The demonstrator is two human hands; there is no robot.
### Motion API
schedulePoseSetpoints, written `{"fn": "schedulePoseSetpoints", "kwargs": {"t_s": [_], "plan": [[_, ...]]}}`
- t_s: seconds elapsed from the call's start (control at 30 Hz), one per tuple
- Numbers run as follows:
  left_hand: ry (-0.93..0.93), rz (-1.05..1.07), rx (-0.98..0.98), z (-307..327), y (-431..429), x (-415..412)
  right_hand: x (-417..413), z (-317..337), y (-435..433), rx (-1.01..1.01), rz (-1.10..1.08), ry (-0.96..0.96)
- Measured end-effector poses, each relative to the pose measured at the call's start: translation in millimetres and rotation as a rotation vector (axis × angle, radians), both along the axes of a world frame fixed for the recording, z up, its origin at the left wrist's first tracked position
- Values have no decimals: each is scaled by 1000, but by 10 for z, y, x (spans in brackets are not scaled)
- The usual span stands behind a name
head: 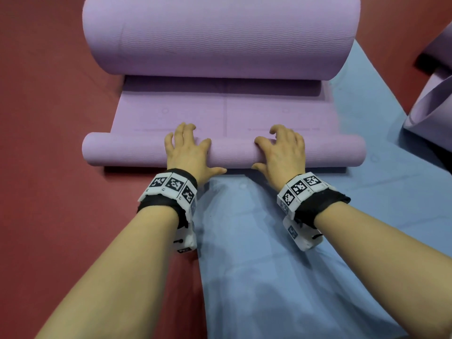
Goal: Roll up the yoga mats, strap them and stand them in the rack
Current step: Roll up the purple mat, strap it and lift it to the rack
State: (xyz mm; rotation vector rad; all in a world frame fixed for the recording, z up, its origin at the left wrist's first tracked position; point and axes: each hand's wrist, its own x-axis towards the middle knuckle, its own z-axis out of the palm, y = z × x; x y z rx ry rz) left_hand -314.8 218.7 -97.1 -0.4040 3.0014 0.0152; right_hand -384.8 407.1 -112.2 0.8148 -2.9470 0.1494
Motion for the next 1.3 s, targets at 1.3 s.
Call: {"fn": "schedulePoseSetpoints", "kwargs": {"t_s": [1.3], "plan": [[57, -63, -96, -94, -118, -514, -575, -67, -265, 102, 12, -26]]}}
